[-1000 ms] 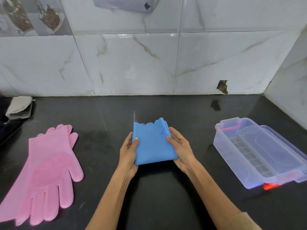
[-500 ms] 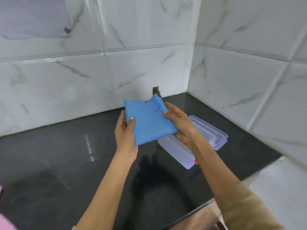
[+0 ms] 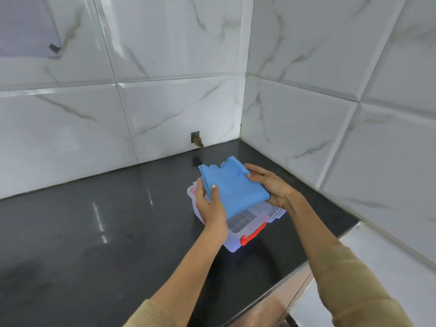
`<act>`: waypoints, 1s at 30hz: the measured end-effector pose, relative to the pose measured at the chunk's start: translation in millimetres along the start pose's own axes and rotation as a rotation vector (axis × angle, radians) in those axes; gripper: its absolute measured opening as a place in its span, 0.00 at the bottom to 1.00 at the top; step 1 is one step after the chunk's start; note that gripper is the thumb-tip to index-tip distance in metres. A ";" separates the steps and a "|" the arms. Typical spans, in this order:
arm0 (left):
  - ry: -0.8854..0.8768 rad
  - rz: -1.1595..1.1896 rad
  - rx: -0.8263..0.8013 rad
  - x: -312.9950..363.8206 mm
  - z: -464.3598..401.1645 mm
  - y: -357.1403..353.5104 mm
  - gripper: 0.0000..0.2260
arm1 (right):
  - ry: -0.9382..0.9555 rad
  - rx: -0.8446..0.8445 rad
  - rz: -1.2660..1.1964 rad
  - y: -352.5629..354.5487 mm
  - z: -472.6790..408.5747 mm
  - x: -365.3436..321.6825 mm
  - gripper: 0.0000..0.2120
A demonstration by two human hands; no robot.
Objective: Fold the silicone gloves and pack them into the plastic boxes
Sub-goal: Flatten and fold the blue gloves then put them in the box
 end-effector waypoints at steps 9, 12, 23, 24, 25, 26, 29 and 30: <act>-0.315 -0.648 0.089 38.1 13.5 64.3 0.13 | 0.151 0.020 0.442 -61.5 32.6 30.3 0.22; -0.387 -0.841 0.189 45.9 24.3 74.6 0.20 | 0.272 0.033 0.852 -87.7 34.7 35.4 0.23; -0.374 -1.695 0.214 42.3 26.5 69.0 0.33 | 0.378 0.185 1.455 -122.6 41.4 56.4 0.32; -0.398 -1.767 0.196 42.2 26.3 64.4 0.34 | 0.380 0.199 1.546 -125.8 41.2 58.6 0.34; -0.436 -1.859 0.181 41.9 25.8 58.7 0.33 | 0.387 0.205 1.624 -129.3 41.1 60.8 0.35; -0.469 -1.966 0.159 40.4 24.8 52.4 0.32 | 0.404 0.205 1.688 -133.2 41.5 62.7 0.35; -0.419 -2.276 0.064 29.2 15.5 45.5 0.30 | 0.491 0.124 1.830 -142.7 39.8 65.0 0.34; -0.355 -2.350 0.037 24.7 12.0 47.3 0.30 | 0.510 0.054 1.878 -145.2 36.9 67.0 0.33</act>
Point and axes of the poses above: each hand's wrist, its own z-axis away from the middle knuckle, its own y-axis out of the back of the hand, x = y × z, the point moved 7 cm from there along -z, towards the middle knuckle, and after that the axes turned 8 degrees about -z, right-handed, at the moved point
